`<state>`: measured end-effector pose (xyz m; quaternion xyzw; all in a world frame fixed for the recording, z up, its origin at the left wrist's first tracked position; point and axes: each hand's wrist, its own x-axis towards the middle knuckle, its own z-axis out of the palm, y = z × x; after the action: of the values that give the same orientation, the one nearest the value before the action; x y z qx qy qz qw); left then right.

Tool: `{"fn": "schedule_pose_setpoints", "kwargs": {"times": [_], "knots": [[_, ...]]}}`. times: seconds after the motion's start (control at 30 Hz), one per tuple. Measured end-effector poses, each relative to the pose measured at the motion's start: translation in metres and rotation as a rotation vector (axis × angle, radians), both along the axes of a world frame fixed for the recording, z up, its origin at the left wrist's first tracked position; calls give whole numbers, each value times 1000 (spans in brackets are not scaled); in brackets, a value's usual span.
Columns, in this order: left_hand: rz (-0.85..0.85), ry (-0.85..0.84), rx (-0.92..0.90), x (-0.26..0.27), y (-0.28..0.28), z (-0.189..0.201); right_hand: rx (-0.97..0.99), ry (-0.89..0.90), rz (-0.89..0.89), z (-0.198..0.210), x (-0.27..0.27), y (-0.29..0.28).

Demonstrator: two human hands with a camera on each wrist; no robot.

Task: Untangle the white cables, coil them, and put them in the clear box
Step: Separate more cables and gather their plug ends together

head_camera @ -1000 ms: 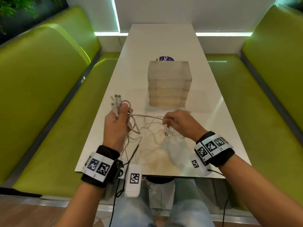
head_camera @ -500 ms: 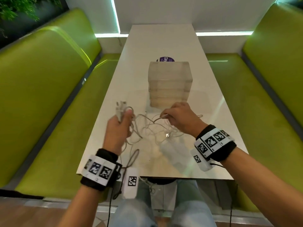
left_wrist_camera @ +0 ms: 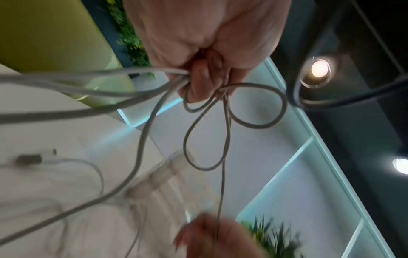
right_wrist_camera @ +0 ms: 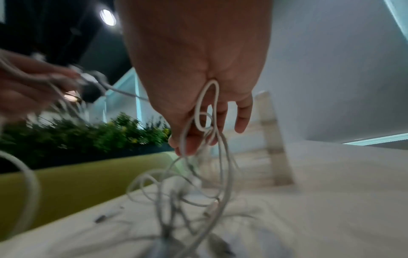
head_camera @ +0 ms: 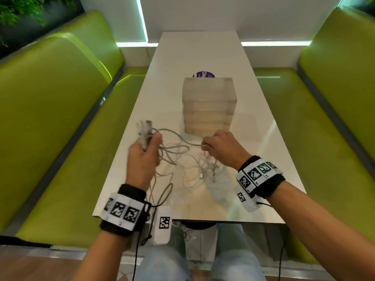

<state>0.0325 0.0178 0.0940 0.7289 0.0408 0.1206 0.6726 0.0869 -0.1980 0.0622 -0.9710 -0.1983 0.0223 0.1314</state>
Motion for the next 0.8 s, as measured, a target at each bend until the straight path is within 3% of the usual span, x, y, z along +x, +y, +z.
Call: {"fn": "schedule_pose_setpoints", "kwargs": {"times": [0.13,0.27,0.47,0.63,0.8], "knots": [[110,-92,-109,0,33,21,65,73,-105,-15,13,-23],[164,-80,-134,2,47,16,79,33,-120,-14,20,-28],[-124,110,113,0,6,-10,-23,-14,18,9,7,-2],[-275,123,177,0,-39,-18,-147,-72,122,21,-11,28],[-398,180,206,-2,-43,-12,-237,-42,80,33,-13,32]]}}
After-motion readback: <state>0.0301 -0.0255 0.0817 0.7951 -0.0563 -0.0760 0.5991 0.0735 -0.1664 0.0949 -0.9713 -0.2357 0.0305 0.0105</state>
